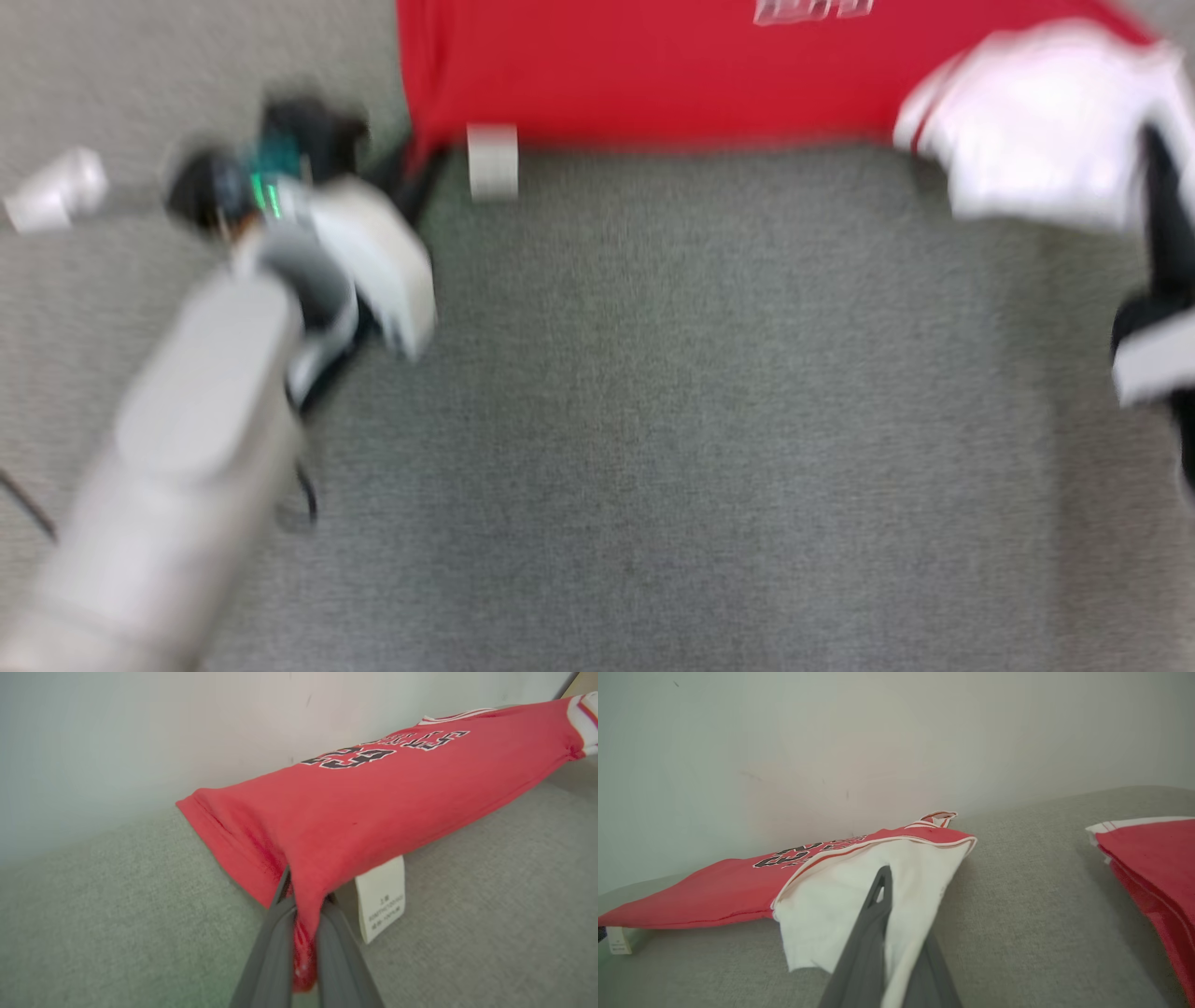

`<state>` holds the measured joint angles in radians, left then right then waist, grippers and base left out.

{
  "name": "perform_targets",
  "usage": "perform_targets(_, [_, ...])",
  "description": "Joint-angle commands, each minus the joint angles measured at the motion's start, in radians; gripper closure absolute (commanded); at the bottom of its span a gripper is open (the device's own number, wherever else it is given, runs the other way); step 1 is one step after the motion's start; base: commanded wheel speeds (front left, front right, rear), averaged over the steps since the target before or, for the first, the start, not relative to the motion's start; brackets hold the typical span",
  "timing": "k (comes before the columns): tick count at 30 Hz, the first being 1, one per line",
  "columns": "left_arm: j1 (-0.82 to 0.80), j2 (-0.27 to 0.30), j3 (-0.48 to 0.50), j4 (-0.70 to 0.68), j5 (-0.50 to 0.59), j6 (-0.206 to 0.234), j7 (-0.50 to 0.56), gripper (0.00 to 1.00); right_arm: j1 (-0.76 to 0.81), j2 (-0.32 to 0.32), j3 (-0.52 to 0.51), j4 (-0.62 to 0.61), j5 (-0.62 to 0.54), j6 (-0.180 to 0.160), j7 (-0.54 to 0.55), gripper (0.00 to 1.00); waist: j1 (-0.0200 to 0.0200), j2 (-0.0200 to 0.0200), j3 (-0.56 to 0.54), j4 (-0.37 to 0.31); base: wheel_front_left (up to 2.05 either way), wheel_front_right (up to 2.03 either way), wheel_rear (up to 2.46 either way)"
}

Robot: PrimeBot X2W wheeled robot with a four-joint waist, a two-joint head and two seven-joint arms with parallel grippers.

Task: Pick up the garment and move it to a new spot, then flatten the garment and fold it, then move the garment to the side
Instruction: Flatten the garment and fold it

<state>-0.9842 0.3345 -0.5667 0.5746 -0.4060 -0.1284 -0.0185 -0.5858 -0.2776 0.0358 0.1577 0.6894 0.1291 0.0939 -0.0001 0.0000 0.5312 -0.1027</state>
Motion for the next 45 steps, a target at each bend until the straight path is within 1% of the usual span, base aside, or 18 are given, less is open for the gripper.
perform_targets(1, [0.051, 0.011, -0.002, -0.018, -0.019, 0.005, -0.001, 1.0, 0.042, -0.006, -0.003, -0.014, 0.017, 0.002, -0.008, 1.0, 0.0001, 0.0, -0.08, 0.003, 0.0, 0.0, 0.0])
perform_targets(2, [0.103, 0.016, -0.007, -0.043, -0.026, 0.009, 0.004, 1.0, 0.093, -0.007, -0.001, -0.025, 0.025, 0.002, -0.002, 1.0, 0.0001, 0.0, -0.103, 0.002, 0.0, 0.0, 0.0])
perform_targets(5, [0.256, 0.034, -0.026, -0.133, -0.033, 0.042, 0.013, 1.0, 0.227, -0.012, 0.001, -0.06, 0.033, 0.002, 0.006, 1.0, 0.0001, 0.0, -0.167, 0.002, 0.0, 0.0, 0.0])
perform_targets(10, [0.524, 0.066, -0.038, -0.303, -0.082, 0.116, 0.038, 1.0, 0.431, -0.013, 0.007, -0.113, 0.011, 0.002, 0.025, 1.0, 0.0001, 0.0, -0.258, -0.004, 0.0, 0.0, 0.0])
perform_targets(14, [0.736, 0.112, -0.04, -0.466, -0.09, 0.208, 0.054, 1.0, 0.596, -0.006, -0.024, -0.153, 0.001, 0.001, 0.043, 1.0, 0.0001, 0.0, -0.304, -0.005, 0.0, 0.0, 0.0])
perform_targets(15, [0.791, 0.117, -0.036, -0.501, -0.108, 0.231, 0.062, 1.0, 0.638, -0.002, -0.03, -0.165, 0.004, 0.001, 0.05, 1.0, 0.0001, 0.0, -0.313, -0.005, 0.0, 0.0, 0.0])
perform_targets(18, [0.922, 0.147, -0.041, -0.609, -0.124, 0.289, 0.089, 1.0, 0.761, -0.007, -0.044, -0.203, -0.001, 0.001, 0.081, 1.0, 0.0001, 0.0, -0.334, 0.0, 0.0, 0.0, 0.0])
perform_targets(20, [1.0, 0.171, -0.05, -0.671, -0.138, 0.315, 0.116, 1.0, 0.836, -0.013, -0.052, -0.231, -0.002, 0.001, 0.107, 1.0, 0.0001, 0.0, -0.345, 0.005, 0.0, 0.0, 0.0])
perform_targets(23, [1.074, 0.203, -0.064, -0.758, -0.159, 0.334, 0.171, 1.0, 0.913, -0.035, -0.051, -0.286, 0.004, 0.001, 0.158, 1.0, 0.0001, 0.0, -0.351, 0.012, 0.0, 0.0, 0.0])
perform_targets(27, [1.071, 0.25, -0.068, -0.838, -0.189, 0.324, 0.267, 1.0, 0.913, -0.06, -0.067, -0.352, 0.025, 0.001, 0.245, 1.0, 0.0001, 0.0, -0.342, 0.019, 0.0, 0.0, 0.0])
perform_targets(29, [1.033, 0.261, -0.064, -0.867, -0.216, 0.309, 0.321, 1.0, 0.875, -0.086, -0.066, -0.383, 0.018, 0.002, 0.306, 1.0, 0.0001, 0.0, -0.326, 0.024, 0.0, 0.0, 0.0])
perform_targets(31, [0.983, 0.286, -0.064, -0.881, -0.223, 0.285, 0.385, 1.0, 0.832, -0.102, -0.065, -0.404, 0.037, 0.002, 0.378, 1.0, 0.0001, 0.0, -0.309, 0.03, 0.0, 0.0, 0.0])
perform_targets(34, [0.899, 0.287, -0.054, -0.895, -0.294, 0.249, 0.495, 1.0, 0.748, -0.14, -0.066, -0.428, 0.052, 0.002, 0.493, 1.0, 0.0001, 0.0, -0.283, 0.043, 0.0, 0.0, 0.0])
perform_targets(36, [0.839, 0.276, -0.037, -0.892, -0.356, 0.242, 0.568, 1.0, 0.684, -0.169, -0.064, -0.432, 0.053, 0.002, 0.564, 1.0, 0.0001, 0.0, -0.265, 0.05, 0.0, 0.0, 0.0])
perform_targets(39, [0.755, 0.258, -0.014, -0.877, -0.429, 0.249, 0.667, 1.0, 0.581, -0.179, -0.056, -0.414, 0.065, 0.002, 0.654, 1.0, 0.0001, 0.0, -0.239, 0.057, 0.0, 0.0, 0.0])
perform_targets(41, [0.699, 0.25, -0.001, -0.869, -0.468, 0.252, 0.723, 1.0, 0.507, -0.183, -0.054, -0.398, 0.06, 0.002, 0.697, 1.0, 0.0001, 0.0, -0.22, 0.061, 0.0, 0.0, 0.0])
perform_targets(45, [0.599, 0.223, 0.014, -0.848, -0.536, 0.272, 0.828, 1.0, 0.38, -0.187, -0.029, -0.355, 0.032, 0.002, 0.751, 1.0, 0.0001, 0.0, -0.185, 0.074, 0.0, 0.0, 0.0])
